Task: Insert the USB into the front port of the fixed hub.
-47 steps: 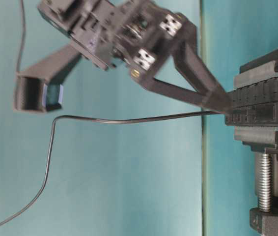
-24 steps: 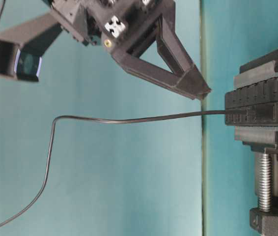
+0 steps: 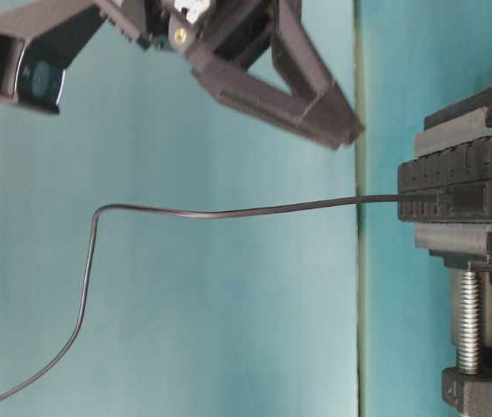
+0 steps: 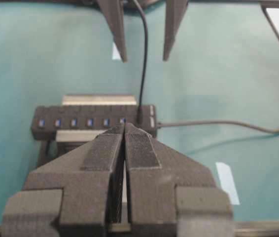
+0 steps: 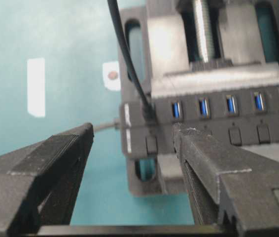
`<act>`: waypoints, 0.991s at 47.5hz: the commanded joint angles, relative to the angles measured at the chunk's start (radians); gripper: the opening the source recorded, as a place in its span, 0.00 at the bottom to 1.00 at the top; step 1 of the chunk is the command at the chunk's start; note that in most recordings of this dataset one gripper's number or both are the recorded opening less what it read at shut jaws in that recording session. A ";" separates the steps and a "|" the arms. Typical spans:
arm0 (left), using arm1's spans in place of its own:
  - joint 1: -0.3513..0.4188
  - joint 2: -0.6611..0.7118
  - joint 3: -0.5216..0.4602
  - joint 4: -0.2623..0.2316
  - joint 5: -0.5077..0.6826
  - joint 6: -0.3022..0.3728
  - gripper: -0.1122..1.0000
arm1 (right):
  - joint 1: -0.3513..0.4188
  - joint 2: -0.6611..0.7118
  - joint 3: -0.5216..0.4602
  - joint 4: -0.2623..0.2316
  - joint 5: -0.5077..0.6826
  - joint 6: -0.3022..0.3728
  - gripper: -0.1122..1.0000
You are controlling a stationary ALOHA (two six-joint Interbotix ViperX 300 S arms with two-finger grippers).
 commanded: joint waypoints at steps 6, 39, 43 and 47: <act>-0.002 0.003 -0.014 0.002 -0.006 -0.002 0.10 | 0.003 -0.052 0.015 0.002 -0.017 0.008 0.73; -0.002 0.000 -0.006 0.003 -0.012 -0.028 0.10 | 0.003 -0.063 0.057 0.002 -0.072 0.006 0.73; -0.002 -0.011 0.005 0.002 -0.012 -0.023 0.10 | 0.003 -0.064 0.063 0.002 -0.072 0.006 0.73; -0.002 -0.029 0.012 0.002 -0.012 -0.023 0.10 | 0.003 -0.064 0.067 0.002 -0.071 0.006 0.73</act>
